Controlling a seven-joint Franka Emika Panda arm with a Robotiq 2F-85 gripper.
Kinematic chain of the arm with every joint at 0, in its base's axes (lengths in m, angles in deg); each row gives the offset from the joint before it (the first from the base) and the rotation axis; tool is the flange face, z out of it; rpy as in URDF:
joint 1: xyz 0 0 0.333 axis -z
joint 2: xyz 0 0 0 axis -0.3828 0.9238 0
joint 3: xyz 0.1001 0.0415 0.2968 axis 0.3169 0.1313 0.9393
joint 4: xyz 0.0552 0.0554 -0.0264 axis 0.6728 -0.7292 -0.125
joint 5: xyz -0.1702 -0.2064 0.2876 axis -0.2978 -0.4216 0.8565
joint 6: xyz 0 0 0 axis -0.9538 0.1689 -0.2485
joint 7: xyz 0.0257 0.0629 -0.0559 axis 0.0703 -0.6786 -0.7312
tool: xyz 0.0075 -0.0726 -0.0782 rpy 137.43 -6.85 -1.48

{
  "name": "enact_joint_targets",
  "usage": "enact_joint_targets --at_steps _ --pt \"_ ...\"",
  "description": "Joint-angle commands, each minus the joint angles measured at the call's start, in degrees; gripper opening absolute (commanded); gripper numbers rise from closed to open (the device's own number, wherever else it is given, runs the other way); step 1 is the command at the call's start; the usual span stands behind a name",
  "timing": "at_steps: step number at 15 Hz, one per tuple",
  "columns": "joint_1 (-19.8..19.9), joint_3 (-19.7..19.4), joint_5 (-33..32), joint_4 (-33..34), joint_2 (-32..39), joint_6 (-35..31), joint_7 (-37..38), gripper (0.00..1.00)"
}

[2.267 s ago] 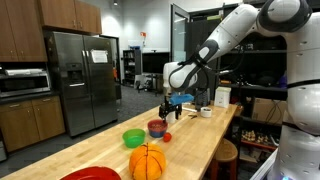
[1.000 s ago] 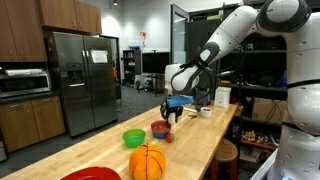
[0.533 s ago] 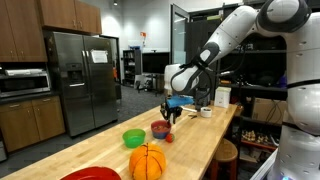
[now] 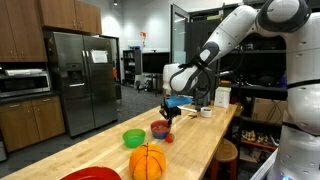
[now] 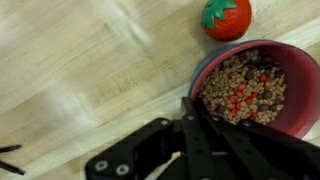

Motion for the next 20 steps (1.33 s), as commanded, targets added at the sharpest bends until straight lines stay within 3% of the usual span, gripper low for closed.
enact_joint_targets --at_steps 1,15,20 --pt "-0.3 0.2 -1.0 1.7 0.7 -0.2 0.1 0.01" --pt "-0.5 0.7 -0.4 4.2 0.9 1.7 -2.1 0.01" --pt "-0.6 0.7 -1.2 5.9 0.6 5.1 -3.5 0.01"
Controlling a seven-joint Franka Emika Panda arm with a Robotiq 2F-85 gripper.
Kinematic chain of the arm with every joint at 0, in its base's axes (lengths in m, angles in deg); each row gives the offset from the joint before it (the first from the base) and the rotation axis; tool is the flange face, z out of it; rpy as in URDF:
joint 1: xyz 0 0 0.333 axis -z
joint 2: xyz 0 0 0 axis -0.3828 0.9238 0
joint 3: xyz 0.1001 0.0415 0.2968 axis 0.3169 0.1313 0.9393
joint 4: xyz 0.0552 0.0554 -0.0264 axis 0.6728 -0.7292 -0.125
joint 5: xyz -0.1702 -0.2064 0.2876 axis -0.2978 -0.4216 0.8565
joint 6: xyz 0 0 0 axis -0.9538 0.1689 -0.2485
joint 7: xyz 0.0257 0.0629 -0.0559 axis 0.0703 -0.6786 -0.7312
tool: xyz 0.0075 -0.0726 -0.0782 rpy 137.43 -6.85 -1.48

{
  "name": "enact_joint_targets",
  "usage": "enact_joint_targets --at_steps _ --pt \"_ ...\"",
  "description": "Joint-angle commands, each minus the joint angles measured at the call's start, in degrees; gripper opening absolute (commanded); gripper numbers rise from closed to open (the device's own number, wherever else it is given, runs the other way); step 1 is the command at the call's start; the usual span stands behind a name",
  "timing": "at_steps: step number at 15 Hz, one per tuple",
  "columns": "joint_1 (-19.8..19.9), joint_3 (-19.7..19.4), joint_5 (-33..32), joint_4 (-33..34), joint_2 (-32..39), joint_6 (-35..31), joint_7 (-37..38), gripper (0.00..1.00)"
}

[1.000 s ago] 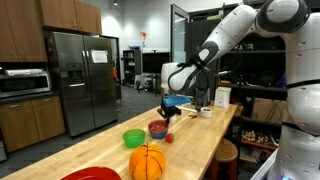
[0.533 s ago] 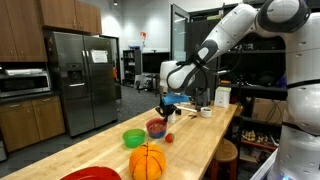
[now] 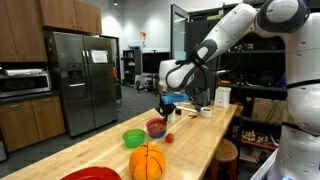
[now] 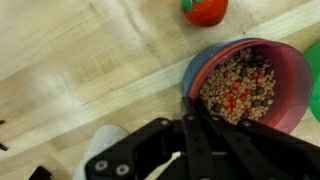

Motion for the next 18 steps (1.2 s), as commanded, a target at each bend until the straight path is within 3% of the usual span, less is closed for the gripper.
enact_joint_targets --at_steps 1,6,15,17,18 --pt "0.0 -0.1 -1.5 2.5 -0.3 4.5 -1.3 0.01" --pt "0.1 0.3 -1.8 4.1 0.7 7.2 -3.0 0.01" --pt "0.0 0.0 -0.7 3.2 4.6 2.8 -5.0 0.01" --pt "-0.1 0.1 -0.6 3.2 4.5 2.5 -5.3 0.30" --pt "-0.2 0.0 -0.8 3.2 4.4 2.5 -5.4 0.33"
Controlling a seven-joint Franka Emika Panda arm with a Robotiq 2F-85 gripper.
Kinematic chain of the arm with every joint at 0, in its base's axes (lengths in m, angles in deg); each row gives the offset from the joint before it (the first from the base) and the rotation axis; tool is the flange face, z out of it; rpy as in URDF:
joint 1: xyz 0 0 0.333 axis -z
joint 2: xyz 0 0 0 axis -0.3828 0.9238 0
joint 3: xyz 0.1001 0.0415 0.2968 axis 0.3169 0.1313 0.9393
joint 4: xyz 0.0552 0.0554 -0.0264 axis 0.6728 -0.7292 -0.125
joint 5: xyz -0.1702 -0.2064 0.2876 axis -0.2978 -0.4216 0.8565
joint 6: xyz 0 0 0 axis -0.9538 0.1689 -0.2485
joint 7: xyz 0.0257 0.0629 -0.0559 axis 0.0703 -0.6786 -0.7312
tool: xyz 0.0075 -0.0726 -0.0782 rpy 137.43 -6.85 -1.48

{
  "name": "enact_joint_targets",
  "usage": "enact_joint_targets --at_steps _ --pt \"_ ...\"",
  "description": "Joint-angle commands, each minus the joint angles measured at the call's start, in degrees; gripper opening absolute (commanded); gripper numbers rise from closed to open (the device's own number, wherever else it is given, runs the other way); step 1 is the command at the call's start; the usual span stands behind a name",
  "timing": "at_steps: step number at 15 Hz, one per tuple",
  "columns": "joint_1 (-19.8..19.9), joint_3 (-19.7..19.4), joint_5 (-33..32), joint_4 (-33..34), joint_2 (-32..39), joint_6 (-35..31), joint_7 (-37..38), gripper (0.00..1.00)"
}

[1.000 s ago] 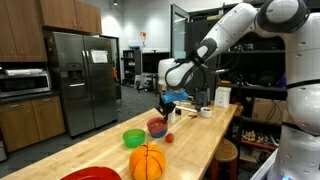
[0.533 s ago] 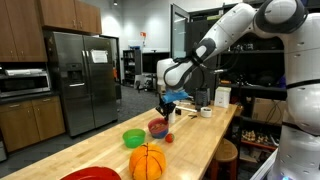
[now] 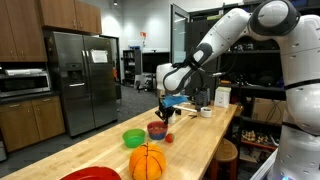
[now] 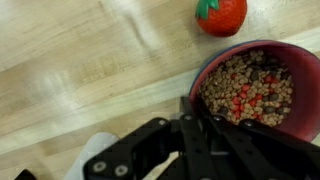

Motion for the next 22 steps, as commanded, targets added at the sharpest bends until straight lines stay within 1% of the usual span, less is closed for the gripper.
enact_joint_targets --at_steps 1,5,9,10,11,12,13,16,19,20,21,22 --pt "-0.2 -0.3 0.4 0.3 0.6 -0.7 -1.6 0.40" --pt "-0.5 -0.3 0.1 0.1 0.1 -0.4 -1.8 0.65" --pt "-0.9 -0.3 -0.1 0.2 -0.2 -0.3 -1.7 0.93" --pt "-1.0 -0.3 -0.3 0.3 -0.3 -0.2 -1.6 0.98" --pt "-1.0 -0.3 -0.2 0.3 -0.3 -0.3 -1.7 0.56" --pt "-1.0 -0.3 -0.1 0.3 -0.3 -0.4 -1.8 0.60" --pt "-1.1 -0.3 -0.2 0.3 -0.3 -0.4 -1.7 0.60" --pt "-1.2 -0.4 -0.4 0.4 -0.4 -0.4 -1.5 0.41" --pt "-1.3 -0.4 -0.6 0.5 -0.5 -0.3 -1.4 0.14" --pt "-1.3 -0.4 -0.6 0.5 -0.4 -0.3 -1.4 0.07" --pt "-1.3 -0.4 -0.6 0.5 -0.4 -0.2 -1.4 0.01" --pt "-1.3 -0.4 -0.6 0.6 -0.4 -0.2 -1.4 0.00"
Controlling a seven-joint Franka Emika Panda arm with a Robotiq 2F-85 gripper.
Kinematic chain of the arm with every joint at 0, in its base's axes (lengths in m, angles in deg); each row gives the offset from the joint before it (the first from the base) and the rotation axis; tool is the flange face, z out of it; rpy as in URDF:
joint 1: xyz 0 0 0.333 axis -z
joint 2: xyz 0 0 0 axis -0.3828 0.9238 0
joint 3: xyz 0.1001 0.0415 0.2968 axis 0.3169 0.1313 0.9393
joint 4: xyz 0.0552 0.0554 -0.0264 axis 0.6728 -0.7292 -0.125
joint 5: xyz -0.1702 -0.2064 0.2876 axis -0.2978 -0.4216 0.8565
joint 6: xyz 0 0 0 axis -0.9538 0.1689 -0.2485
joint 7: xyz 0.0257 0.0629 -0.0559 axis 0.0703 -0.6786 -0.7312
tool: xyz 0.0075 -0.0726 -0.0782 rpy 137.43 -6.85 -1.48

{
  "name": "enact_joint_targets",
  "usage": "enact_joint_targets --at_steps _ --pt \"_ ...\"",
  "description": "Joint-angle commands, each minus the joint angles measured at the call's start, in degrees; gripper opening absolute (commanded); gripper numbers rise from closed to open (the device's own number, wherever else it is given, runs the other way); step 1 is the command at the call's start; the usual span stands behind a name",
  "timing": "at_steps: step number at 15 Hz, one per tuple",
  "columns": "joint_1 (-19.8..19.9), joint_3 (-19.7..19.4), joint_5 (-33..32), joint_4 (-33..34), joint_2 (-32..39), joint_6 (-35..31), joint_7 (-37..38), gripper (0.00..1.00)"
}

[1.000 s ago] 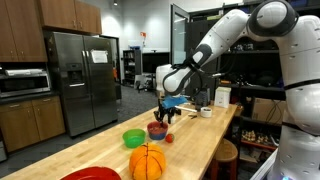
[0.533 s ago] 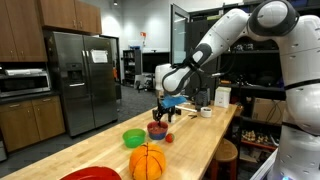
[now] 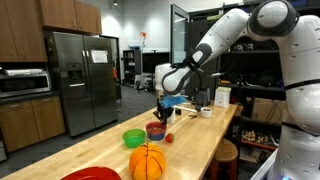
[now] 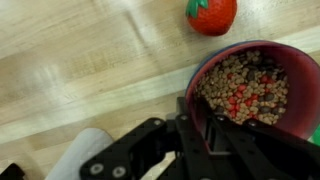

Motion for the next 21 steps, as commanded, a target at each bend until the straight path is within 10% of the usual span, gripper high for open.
enact_joint_targets --at_steps 1,21 --pt "-0.3 -0.4 -0.3 0.0 -1.0 0.5 -0.7 0.00" --pt "1.2 0.0 3.3 0.4 -4.1 0.8 -2.0 0.01"
